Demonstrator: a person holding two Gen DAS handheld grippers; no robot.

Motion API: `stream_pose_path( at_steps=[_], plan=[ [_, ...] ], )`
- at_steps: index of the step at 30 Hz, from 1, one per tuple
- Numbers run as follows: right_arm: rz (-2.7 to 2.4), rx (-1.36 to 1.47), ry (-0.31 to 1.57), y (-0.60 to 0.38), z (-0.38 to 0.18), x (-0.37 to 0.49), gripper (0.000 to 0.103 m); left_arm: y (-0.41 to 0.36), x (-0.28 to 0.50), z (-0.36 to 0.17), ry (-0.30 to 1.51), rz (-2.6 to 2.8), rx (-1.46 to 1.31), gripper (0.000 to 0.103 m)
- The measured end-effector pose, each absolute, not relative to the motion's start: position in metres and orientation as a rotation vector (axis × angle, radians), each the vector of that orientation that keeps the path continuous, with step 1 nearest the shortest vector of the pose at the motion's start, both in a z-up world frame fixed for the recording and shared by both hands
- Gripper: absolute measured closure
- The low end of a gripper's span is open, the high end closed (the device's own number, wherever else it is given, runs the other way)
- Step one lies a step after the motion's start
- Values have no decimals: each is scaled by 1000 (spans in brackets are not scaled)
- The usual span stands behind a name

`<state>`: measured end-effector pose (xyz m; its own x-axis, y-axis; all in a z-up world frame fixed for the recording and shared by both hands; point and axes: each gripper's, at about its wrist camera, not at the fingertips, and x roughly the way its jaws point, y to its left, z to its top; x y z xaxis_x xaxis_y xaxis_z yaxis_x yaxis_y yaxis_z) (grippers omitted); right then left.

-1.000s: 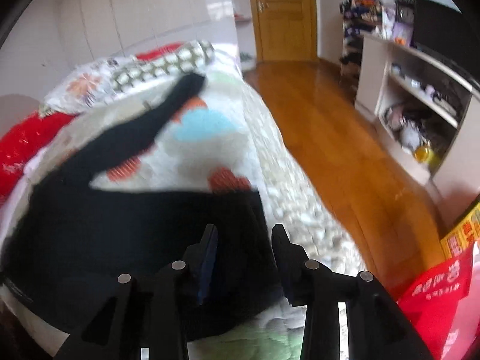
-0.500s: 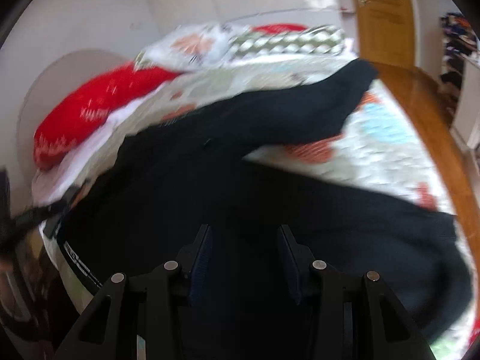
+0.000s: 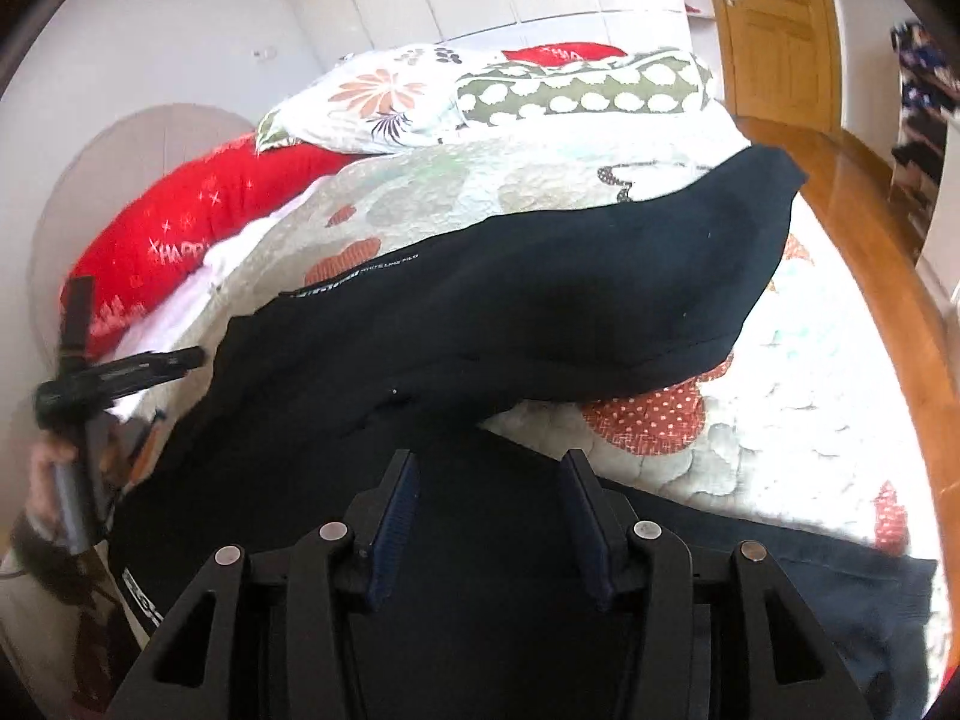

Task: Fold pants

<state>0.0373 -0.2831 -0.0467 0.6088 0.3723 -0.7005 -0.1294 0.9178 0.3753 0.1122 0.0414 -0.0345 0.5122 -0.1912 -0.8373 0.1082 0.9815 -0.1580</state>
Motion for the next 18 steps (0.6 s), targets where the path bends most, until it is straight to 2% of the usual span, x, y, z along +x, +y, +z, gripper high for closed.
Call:
stream_pose_path(
  at_steps=[6, 8, 9, 10, 14, 16, 18],
  plan=[
    [270, 322, 887, -288, -60, 35, 56, 17, 150, -45, 1064, -250, -47, 33],
    [259, 334, 885, -291, -58, 35, 56, 5, 155, -43, 1054, -249, 24, 69],
    [253, 332, 880, -292, -57, 35, 56, 1, 155, -40, 1047, -252, 41, 73],
    [248, 327, 876, -291, -56, 37, 56, -3, 149, -30, 1024, -272, 42, 83],
    [219, 317, 836, -302, -44, 34, 56, -10, 98, 27, 835, -400, 50, 88],
    [204, 333, 807, -309, -37, 33, 56, -14, 41, 61, 714, -520, 90, 94],
    [193, 359, 769, -317, -27, 28, 56, -20, -16, 76, 610, -610, 158, 96]
  ],
)
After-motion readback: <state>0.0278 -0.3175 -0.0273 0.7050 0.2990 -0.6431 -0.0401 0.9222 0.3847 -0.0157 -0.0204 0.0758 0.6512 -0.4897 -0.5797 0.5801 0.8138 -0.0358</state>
